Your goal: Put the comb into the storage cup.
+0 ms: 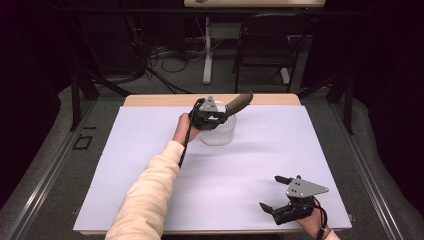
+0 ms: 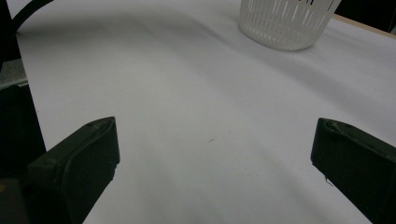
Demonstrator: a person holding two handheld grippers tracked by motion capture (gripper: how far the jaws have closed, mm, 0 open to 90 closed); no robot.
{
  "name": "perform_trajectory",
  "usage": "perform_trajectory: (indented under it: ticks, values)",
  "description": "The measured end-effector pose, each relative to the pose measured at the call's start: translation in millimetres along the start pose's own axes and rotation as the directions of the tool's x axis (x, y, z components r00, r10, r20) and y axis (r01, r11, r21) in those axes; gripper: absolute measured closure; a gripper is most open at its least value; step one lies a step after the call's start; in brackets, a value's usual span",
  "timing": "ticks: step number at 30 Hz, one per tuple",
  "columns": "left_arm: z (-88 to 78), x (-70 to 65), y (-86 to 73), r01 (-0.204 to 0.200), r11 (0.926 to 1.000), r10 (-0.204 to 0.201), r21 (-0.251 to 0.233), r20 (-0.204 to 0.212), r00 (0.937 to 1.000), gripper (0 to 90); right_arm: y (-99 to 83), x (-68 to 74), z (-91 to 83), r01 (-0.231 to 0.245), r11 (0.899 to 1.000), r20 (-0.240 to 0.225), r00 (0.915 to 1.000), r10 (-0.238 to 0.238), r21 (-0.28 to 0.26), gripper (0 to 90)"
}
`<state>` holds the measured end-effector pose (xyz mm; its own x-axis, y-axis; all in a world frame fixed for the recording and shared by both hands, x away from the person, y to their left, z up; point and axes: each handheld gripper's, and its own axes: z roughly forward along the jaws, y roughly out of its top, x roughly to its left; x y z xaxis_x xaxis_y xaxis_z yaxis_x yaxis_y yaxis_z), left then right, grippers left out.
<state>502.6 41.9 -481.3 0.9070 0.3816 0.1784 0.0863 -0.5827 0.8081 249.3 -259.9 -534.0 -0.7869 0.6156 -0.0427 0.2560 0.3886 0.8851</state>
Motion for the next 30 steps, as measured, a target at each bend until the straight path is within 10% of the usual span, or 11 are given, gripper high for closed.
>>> perform_trajectory:
  ticks: [30]
  values:
    - [8.2,-3.3,-1.5,-0.03,0.998,0.03,0.055,0.001,0.9995,71.5,-0.1,-0.2,-0.3,0.001,1.0,0.0,1.0,-0.001,-0.002,0.6]
